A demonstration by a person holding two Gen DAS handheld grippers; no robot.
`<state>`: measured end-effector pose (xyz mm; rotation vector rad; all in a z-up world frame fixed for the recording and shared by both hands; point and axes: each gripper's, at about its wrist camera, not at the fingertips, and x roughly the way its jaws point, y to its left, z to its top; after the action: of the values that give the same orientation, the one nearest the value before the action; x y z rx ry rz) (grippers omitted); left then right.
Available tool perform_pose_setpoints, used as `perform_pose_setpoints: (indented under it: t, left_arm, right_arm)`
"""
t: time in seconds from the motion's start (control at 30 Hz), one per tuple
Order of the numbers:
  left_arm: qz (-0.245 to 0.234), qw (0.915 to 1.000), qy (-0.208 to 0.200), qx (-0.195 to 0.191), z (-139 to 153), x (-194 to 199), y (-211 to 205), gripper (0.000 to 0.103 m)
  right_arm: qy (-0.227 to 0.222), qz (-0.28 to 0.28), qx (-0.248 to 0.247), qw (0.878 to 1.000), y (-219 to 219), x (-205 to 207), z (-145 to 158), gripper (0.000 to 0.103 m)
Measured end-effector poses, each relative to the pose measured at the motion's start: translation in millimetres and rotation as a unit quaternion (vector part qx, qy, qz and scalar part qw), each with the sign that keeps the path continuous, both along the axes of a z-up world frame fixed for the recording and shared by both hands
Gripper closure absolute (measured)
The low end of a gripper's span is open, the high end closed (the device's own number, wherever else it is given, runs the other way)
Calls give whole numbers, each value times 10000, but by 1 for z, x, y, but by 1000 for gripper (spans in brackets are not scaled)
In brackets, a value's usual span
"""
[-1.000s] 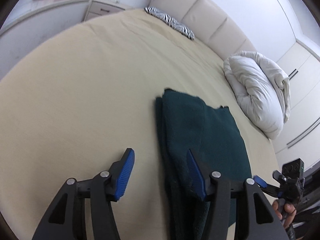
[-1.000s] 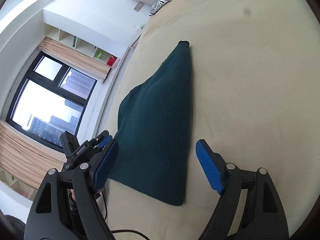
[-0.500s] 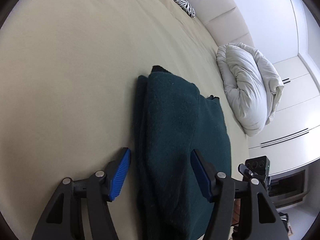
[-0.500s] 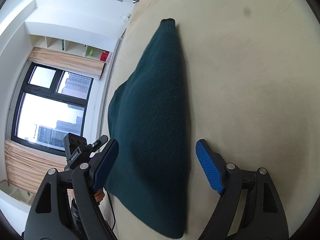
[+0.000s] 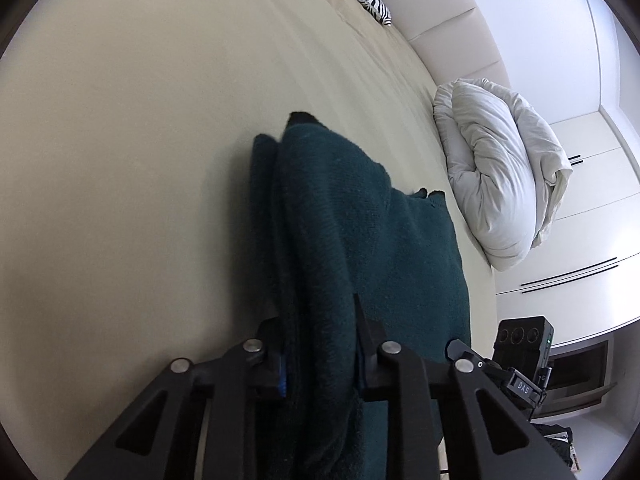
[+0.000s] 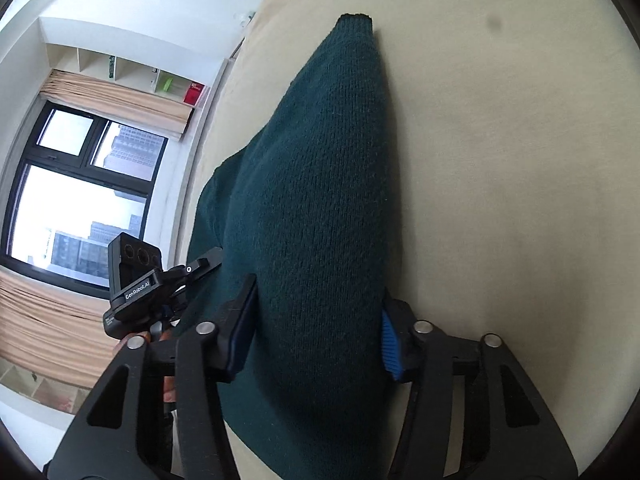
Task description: Fold small clothes
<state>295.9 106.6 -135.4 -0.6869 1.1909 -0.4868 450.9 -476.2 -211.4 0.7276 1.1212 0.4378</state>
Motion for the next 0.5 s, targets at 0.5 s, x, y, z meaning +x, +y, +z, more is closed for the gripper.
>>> perform_pose_setpoints:
  t: [0.5]
  left_arm:
    - [-744, 9951, -630, 173, 67, -158, -22, 80]
  right_arm:
    - [-529, 233, 62, 9983, 9, -169, 67, 63]
